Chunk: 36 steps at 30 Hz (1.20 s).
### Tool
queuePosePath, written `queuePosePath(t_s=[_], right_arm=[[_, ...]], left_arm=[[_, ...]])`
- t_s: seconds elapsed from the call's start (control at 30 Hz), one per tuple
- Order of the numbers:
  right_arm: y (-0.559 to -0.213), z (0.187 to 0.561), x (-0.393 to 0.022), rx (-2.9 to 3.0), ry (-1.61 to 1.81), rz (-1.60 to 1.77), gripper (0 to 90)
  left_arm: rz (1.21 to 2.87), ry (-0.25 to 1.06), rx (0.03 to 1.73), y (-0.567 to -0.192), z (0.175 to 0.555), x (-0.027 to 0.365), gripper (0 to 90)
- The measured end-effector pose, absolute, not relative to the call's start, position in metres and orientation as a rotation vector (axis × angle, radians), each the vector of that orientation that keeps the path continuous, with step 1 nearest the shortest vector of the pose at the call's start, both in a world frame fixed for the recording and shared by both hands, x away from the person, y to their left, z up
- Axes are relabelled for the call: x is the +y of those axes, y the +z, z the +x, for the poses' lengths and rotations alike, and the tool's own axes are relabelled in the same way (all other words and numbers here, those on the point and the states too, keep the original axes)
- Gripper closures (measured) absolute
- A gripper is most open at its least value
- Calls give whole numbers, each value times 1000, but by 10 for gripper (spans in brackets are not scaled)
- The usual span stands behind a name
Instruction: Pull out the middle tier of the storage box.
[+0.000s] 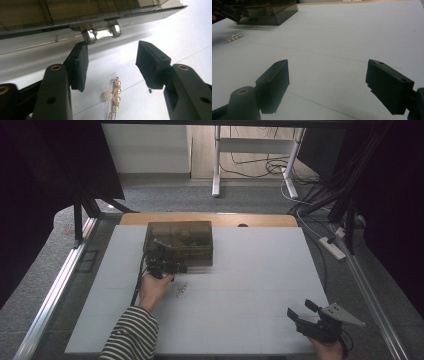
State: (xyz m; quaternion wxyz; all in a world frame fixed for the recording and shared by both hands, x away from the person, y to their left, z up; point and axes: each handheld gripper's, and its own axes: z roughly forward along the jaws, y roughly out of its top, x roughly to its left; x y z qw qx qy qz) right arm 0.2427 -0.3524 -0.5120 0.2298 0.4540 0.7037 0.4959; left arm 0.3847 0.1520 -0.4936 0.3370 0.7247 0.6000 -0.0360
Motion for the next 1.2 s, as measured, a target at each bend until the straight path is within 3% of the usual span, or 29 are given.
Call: queuePosePath(t_s=[0.5,0.67,1.2], right_arm=[[-512,242,-349,1948,1342,1229,191],[-512,242,-348,1964,1351,1218,225],[-513,245,-342,2021,1363,1170,279]], left_arm=[[1970,87,1384,-481,357,157,354],[2003,158,1333,-478,348,160,397],[1959,315,1208,-473,312,173,395]])
